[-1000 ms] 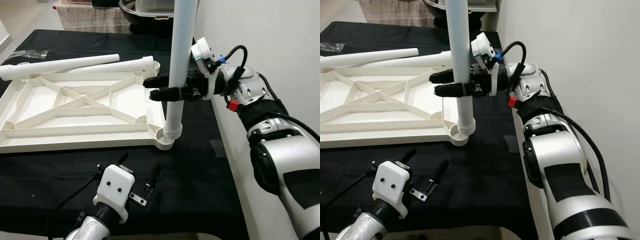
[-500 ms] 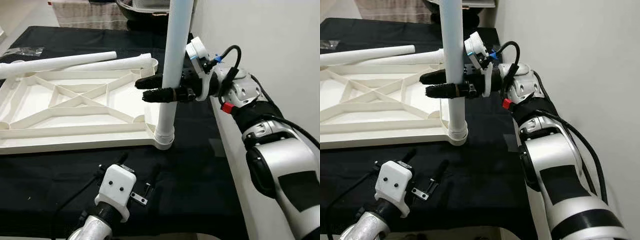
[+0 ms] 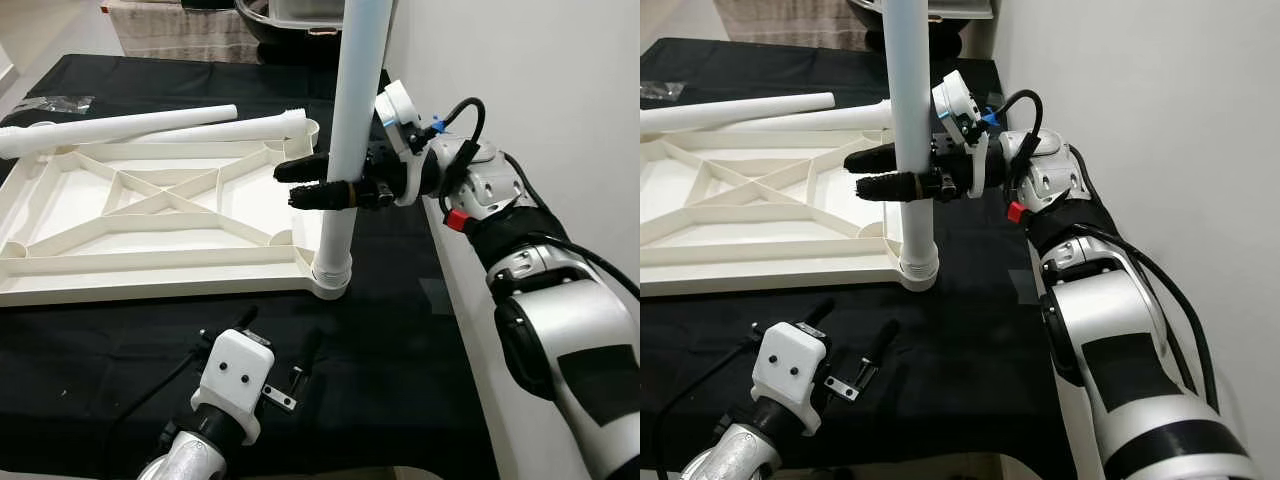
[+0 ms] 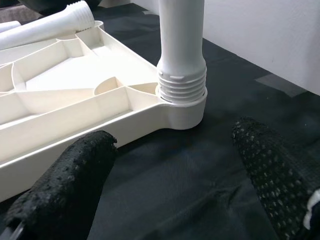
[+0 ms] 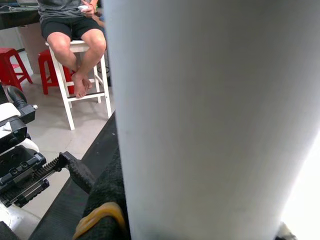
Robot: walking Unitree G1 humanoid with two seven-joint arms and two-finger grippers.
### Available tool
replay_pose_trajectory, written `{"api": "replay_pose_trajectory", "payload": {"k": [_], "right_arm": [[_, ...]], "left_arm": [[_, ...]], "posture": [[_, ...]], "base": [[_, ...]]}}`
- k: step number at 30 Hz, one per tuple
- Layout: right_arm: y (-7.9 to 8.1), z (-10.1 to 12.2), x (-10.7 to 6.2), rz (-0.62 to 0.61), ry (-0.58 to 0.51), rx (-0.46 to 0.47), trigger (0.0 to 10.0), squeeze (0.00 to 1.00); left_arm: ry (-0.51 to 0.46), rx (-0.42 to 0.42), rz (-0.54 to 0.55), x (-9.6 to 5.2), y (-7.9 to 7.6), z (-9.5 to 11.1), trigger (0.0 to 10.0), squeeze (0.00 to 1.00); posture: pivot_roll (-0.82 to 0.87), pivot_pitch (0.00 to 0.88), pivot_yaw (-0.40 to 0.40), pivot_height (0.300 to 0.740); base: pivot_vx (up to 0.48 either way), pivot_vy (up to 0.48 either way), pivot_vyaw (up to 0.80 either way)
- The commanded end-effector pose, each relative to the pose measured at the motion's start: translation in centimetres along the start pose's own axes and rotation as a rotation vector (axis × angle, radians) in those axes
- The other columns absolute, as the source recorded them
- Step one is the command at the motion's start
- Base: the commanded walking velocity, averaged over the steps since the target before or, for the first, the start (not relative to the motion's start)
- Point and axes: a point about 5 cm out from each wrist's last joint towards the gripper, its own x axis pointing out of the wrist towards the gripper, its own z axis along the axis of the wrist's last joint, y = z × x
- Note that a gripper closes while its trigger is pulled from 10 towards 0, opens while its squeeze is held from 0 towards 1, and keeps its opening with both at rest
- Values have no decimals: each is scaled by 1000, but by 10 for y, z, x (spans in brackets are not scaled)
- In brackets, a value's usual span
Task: Building children table
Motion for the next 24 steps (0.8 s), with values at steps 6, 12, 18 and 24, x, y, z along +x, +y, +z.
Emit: {"api": "replay_pose_trajectory", "payload": {"k": [6,12,18,24], "right_arm": [[8,-38,-2,-7,23,161,10000,0],[4,-49,0,-141,33,171,10000,0],[4,-60,0,-236,47,182,10000,0],[3,-63,-2,-292,57,181,10000,0]], "left_arm": [[13,-3,-2,0,-2,-4,10000,0],[12,-3,1,1,-1,-4,10000,0],[10,0,5,2,0,-4,10000,0],[8,-1,3,3,-1,-4,10000,0]], "posture": [[113,220,-87,740],[113,219,-85,740],[112,221,-81,740],[112,221,-81,740]], "base": [[0,0,0],[0,0,0],[0,0,0],[0,0,0]]}}
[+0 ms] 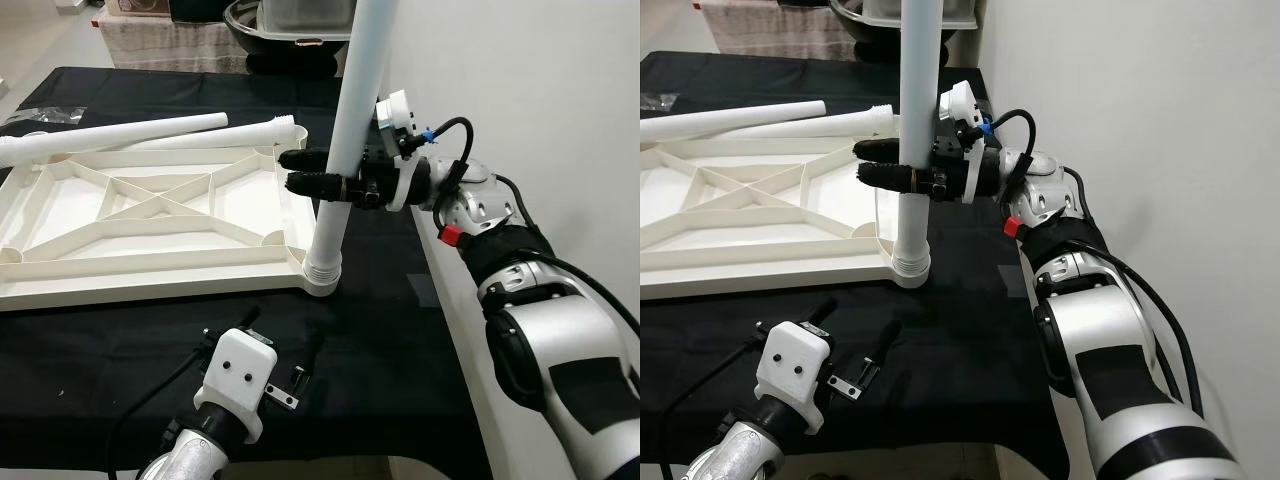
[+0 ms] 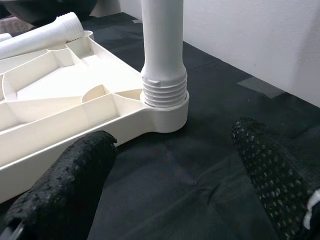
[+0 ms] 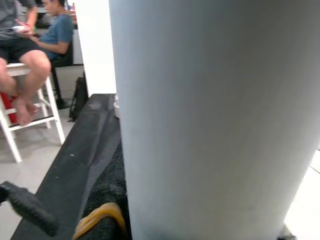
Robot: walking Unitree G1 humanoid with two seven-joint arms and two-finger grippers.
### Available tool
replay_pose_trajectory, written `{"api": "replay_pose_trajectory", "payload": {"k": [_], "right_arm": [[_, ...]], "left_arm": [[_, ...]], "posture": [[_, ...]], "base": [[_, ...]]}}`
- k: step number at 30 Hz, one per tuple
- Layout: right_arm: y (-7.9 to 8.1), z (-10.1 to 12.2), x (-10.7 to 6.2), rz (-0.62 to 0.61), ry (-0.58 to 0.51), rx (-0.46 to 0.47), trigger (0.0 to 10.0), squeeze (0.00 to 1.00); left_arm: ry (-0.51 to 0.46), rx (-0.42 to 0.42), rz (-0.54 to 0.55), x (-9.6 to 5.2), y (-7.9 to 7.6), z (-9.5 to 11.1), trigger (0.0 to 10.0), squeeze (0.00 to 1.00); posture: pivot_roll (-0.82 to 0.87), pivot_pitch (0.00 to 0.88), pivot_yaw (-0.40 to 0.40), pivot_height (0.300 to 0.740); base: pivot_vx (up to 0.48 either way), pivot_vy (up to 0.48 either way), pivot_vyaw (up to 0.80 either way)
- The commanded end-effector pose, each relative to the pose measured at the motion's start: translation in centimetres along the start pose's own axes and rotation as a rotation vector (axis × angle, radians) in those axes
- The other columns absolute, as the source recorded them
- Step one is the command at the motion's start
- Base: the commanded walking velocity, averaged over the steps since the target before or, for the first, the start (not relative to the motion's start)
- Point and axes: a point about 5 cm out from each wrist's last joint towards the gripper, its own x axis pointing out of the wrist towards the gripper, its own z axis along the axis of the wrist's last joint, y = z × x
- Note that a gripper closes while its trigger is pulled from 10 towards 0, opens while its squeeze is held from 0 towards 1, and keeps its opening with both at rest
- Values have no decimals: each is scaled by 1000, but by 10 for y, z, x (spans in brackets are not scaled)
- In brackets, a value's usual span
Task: Building children table
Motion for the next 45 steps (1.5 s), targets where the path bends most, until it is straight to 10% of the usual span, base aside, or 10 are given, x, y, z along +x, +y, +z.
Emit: {"api": "replay_pose_trajectory", "payload": {"k": [1,32,45], "right_arm": [[7,-41,-7,-40,142,108,10000,0],[-21,-73,-8,-901,336,131,10000,0],[-30,-73,-24,-1340,253,305,10000,0]], "left_arm": [[8,-2,4,1,-1,-3,10000,0],[-9,-5,9,3,-2,-1,10000,0],[-6,-8,6,3,-4,-2,10000,0]], "posture": [[112,221,-81,740],[107,198,-83,740],[114,195,-87,740]], "base": [[0,0,0],[0,0,0],[0,0,0]]}}
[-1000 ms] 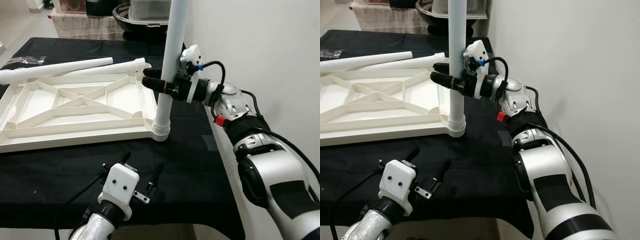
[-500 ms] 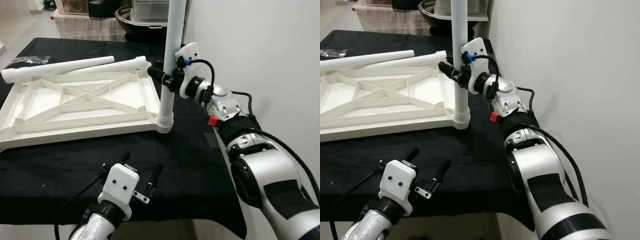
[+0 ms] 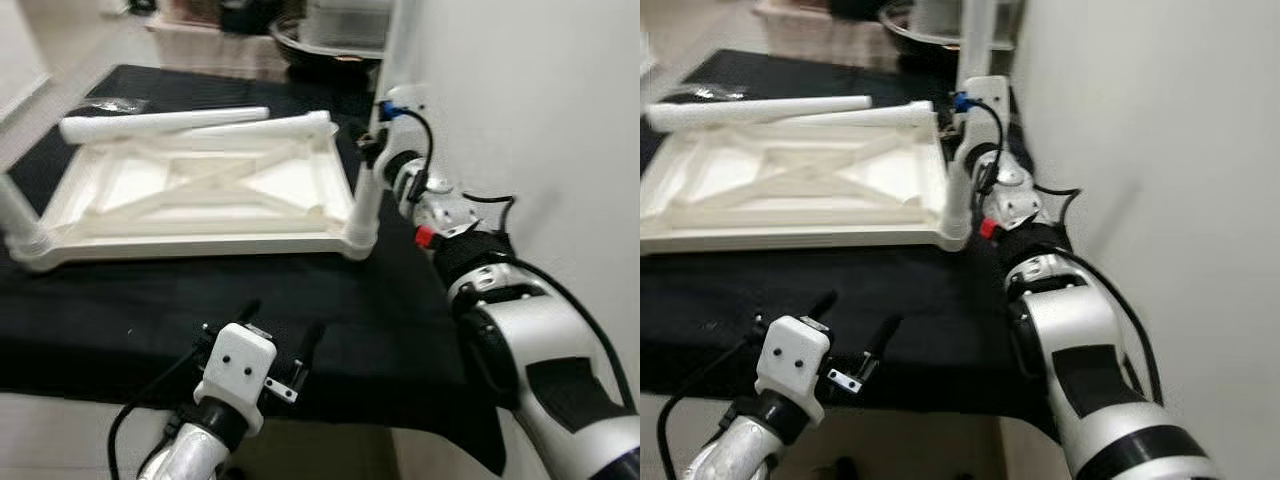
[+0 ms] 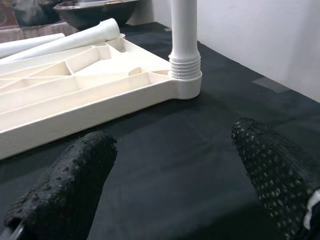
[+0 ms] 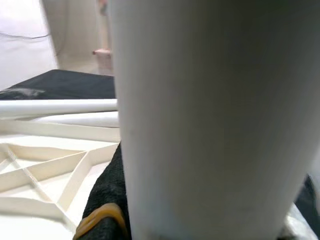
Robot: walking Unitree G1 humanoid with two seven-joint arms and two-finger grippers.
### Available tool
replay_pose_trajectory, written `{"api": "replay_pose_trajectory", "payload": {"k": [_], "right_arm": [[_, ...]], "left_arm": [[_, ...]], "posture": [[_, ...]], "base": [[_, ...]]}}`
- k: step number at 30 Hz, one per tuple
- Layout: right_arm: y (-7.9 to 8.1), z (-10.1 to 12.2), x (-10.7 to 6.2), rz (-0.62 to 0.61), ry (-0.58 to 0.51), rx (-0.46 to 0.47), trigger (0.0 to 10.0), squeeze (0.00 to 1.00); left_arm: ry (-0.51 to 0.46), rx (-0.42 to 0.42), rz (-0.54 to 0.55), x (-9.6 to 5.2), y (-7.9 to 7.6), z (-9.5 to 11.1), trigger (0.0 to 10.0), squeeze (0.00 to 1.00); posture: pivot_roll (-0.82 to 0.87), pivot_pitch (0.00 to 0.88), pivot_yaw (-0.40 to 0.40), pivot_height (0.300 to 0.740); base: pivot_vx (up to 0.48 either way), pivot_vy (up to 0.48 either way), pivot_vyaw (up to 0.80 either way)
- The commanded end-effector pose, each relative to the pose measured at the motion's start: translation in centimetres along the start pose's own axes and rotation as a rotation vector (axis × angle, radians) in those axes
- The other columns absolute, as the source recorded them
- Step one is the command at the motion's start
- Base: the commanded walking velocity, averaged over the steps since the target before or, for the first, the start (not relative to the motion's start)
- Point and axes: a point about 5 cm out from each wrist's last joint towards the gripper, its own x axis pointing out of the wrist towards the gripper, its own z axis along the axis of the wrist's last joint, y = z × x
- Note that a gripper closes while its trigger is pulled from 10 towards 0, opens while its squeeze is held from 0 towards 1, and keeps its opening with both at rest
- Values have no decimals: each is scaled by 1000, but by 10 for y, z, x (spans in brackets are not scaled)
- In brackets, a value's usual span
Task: Building children table
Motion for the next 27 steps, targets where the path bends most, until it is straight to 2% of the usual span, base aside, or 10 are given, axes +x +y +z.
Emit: {"api": "replay_pose_trajectory", "payload": {"k": [1,4,5,7,13,20,22,27], "right_arm": [[-8,-51,-9,-76,216,49,10000,0],[-18,-49,-9,-192,208,58,10000,0],[-18,-49,-9,-192,208,58,10000,0],[-24,-49,-11,-274,212,4,10000,0],[-22,-51,-12,-349,221,5,10000,0],[-24,-53,-14,-485,232,64,10000,0],[-23,-52,-15,-507,237,39,10000,0],[-24,-49,-15,-565,221,53,10000,0]], "left_arm": [[2,14,-6,-1,-1,-1,10000,0],[5,13,-10,0,0,-1,10000,0],[5,13,-10,0,0,-1,10000,0],[5,14,-11,0,0,-1,10000,0],[3,16,-10,1,0,-1,10000,0],[4,12,-13,1,-1,-1,10000,0],[4,12,-11,1,-1,-2,10000,0],[4,12,-7,1,-1,-2,10000,0]], "posture": [[114,195,-87,740],[111,200,-87,740],[111,200,-87,740],[108,201,-87,740],[109,201,-86,740],[109,205,-87,740],[108,208,-88,740],[108,210,-88,740]], "base": [[0,0,0],[0,0,0],[0,0,0],[0,0,0],[0,0,0],[0,0,0],[0,0,0],[0,0,0]]}}
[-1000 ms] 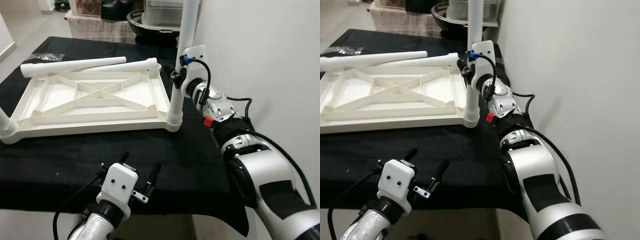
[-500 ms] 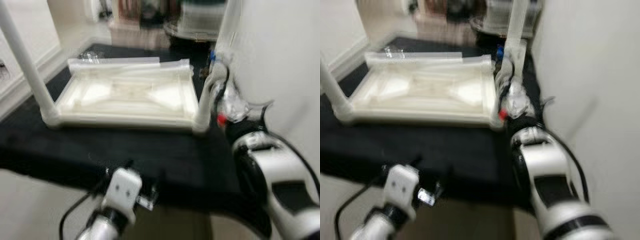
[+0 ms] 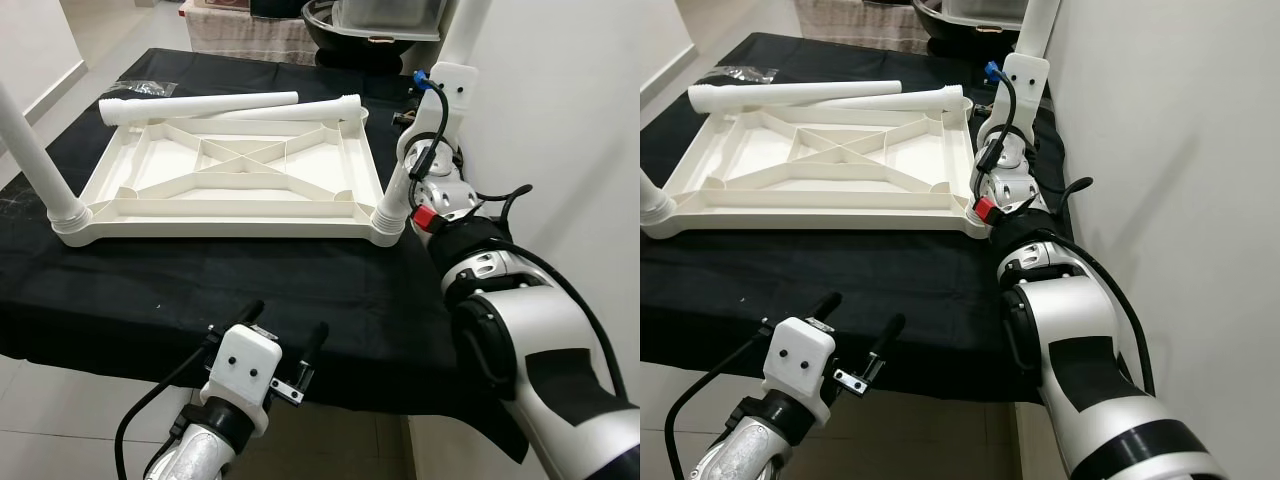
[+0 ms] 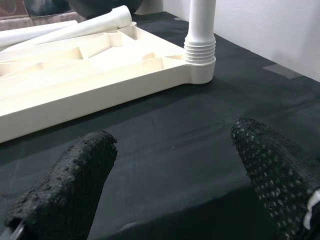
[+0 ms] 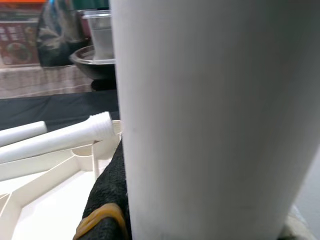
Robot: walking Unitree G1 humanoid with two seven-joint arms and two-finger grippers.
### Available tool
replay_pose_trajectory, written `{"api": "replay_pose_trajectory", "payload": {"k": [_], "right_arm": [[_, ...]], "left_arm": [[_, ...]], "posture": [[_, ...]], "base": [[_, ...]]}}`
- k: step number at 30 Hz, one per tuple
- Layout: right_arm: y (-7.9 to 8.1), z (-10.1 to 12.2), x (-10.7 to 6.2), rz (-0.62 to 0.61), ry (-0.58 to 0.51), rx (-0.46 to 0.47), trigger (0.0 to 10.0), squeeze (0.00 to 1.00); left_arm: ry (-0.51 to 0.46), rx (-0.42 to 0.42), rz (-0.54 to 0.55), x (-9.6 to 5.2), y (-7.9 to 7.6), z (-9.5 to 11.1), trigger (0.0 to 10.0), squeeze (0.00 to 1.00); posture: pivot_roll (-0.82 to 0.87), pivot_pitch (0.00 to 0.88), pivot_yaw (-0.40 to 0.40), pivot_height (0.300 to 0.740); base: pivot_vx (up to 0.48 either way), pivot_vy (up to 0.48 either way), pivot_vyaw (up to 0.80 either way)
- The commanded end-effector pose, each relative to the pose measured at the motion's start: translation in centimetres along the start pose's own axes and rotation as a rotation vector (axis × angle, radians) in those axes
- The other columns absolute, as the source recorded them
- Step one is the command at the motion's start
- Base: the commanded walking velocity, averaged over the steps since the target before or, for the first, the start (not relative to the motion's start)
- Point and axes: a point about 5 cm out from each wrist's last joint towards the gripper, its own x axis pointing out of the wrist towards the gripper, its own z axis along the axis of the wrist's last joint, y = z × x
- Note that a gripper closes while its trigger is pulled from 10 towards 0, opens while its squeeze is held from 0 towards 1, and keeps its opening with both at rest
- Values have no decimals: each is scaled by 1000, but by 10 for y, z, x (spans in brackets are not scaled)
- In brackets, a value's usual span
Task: Building children table
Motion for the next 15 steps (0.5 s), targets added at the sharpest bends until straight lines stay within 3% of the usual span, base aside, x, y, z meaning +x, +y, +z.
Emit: {"api": "replay_pose_trajectory", "payload": {"k": [1,4,5,10,15], "right_arm": [[-23,-63,-6,-121,235,-66,10000,0],[-23,-61,-6,-139,228,-61,10000,0],[-25,-57,-7,-243,225,-106,10000,0],[-29,-54,-10,-400,217,-133,10000,0],[-28,-50,-12,-461,164,-88,10000,0]], "left_arm": [[21,-4,-2,-1,-1,-4,10000,0],[21,-4,-2,-1,-1,-4,10000,0],[23,-3,-5,-1,-2,-4,10000,0],[24,-1,-8,-1,-2,-5,10000,0],[22,-2,-2,0,-1,-5,10000,0]], "posture": [[105,208,-88,740],[105,208,-88,740],[104,209,-88,740],[105,209,-87,740],[105,208,-90,740]], "base": [[0,0,0],[0,0,0],[0,0,0],[0,0,0],[0,0,0]]}}
